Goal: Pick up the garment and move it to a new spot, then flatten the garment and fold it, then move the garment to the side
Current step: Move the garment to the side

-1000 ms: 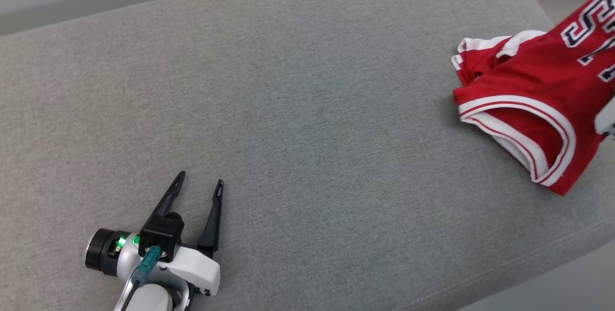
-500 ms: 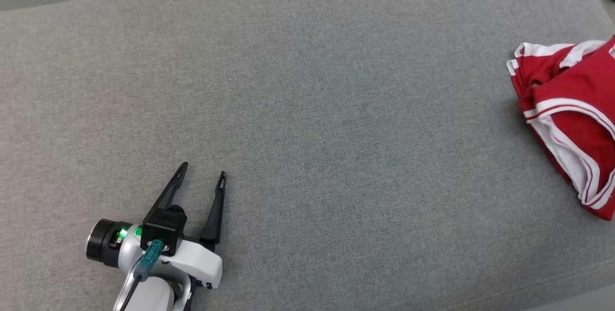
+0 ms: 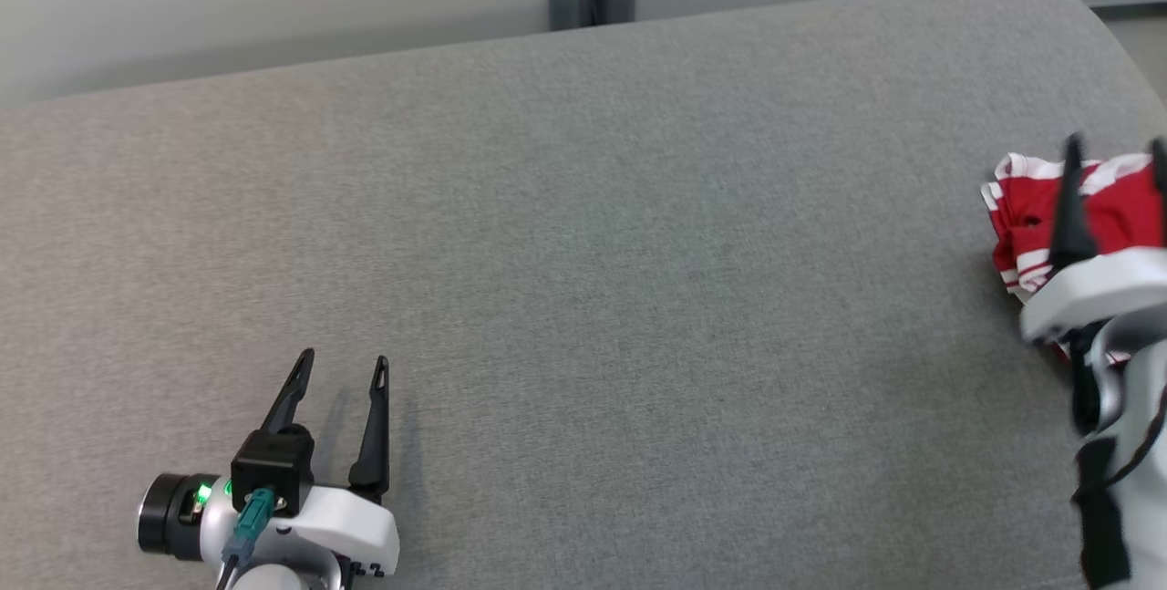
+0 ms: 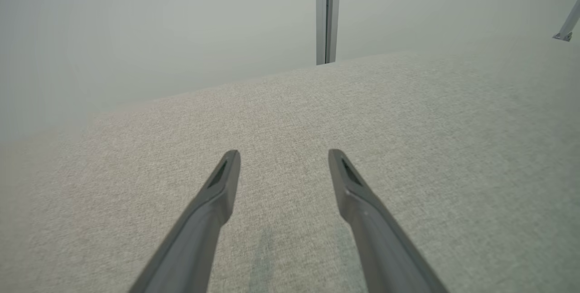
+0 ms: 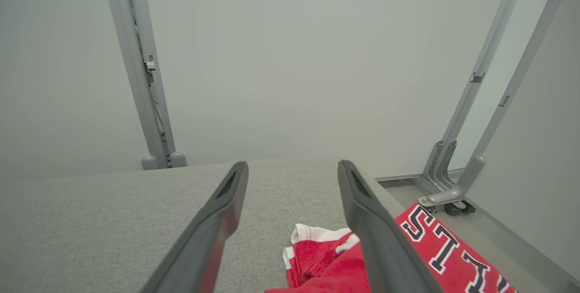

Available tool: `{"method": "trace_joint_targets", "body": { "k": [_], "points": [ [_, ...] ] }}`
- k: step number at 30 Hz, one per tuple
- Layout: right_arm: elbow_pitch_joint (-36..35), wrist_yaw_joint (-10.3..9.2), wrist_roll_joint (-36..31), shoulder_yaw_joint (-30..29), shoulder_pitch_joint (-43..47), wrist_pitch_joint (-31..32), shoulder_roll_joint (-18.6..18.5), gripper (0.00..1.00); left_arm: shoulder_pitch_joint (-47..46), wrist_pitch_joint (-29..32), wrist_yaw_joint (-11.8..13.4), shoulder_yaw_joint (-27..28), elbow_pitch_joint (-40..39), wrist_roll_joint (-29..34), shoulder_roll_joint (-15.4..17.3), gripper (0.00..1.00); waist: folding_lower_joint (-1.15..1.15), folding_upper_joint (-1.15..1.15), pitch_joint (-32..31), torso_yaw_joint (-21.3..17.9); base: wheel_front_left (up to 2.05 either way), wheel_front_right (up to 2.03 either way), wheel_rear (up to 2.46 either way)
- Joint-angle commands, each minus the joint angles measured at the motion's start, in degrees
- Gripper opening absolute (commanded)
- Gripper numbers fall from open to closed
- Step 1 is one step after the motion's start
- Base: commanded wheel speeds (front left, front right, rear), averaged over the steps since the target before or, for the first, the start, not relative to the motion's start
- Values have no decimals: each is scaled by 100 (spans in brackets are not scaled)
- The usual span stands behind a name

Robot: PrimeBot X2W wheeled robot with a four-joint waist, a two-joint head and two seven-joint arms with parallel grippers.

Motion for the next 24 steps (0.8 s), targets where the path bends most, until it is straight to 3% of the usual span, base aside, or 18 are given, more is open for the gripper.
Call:
{"method": "trace_joint_targets", "body": {
  "k": [1,14,24],
  "points": [
    [-64,-2,107,112,168,7,8,100,67,-8,31,35,-3,-13,6,100,0,0,-180,171,0,0,0],
    [-321,-2,1026,1503,1741,7,122,100,535,-8,70,435,47,-77,-60,100,0,0,-734,727,0,0,0],
    [-632,-1,1419,1951,2232,8,124,100,767,-8,53,680,126,-123,-98,100,0,0,-945,751,0,0,0]
  ]
}}
